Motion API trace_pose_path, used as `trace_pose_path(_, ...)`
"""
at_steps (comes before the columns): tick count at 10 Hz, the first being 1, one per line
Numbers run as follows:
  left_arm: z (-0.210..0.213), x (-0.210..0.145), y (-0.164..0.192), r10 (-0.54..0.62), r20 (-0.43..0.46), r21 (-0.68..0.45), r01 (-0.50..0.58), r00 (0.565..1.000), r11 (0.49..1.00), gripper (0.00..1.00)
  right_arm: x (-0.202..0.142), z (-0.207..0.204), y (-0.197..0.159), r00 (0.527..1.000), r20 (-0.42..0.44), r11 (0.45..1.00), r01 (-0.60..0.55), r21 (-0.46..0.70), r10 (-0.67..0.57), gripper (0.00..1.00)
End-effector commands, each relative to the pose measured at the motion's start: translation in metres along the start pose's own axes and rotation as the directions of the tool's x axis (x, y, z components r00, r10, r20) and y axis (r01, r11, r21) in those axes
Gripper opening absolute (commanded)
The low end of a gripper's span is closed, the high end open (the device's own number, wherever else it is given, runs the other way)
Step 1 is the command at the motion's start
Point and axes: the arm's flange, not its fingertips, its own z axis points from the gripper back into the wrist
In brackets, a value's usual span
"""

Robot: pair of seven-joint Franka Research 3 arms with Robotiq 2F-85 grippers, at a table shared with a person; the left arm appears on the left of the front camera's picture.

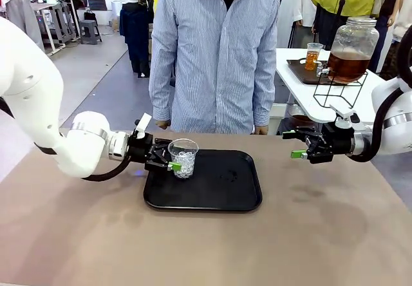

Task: Pour the drink into the iced cup.
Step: Pick up the iced cup indicated by the human and present it to them.

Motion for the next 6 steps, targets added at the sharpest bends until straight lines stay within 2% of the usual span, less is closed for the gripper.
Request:
trace_pose_path(1, -0.0083, 0.0002, 0.0032, -0.019, 0.018, 0.042, 0.018, 1.0, 0.999, 1.0, 0.0028, -0.0009, -0.001, 1.0, 0.004, 1.0, -0.006, 0.005, 0.006, 1.0)
trace_pose_path(5, -0.0131, 0.0001, -0.0003, -0.011, 0.021, 0.007, 0.011, 1.0, 1.0, 1.0, 0.0028, -0.0009, -0.001, 1.0, 0.004, 1.0, -0.006, 0.005, 0.006, 1.0)
trace_pose_path(6, -0.0146, 0.0004, -0.0022, 0.011, 0.028, -0.022, -0.01, 1.0, 1.0, 0.92, 0.0028, -0.0009, -0.001, 1.0, 0.004, 1.0, -0.006, 0.005, 0.006, 1.0)
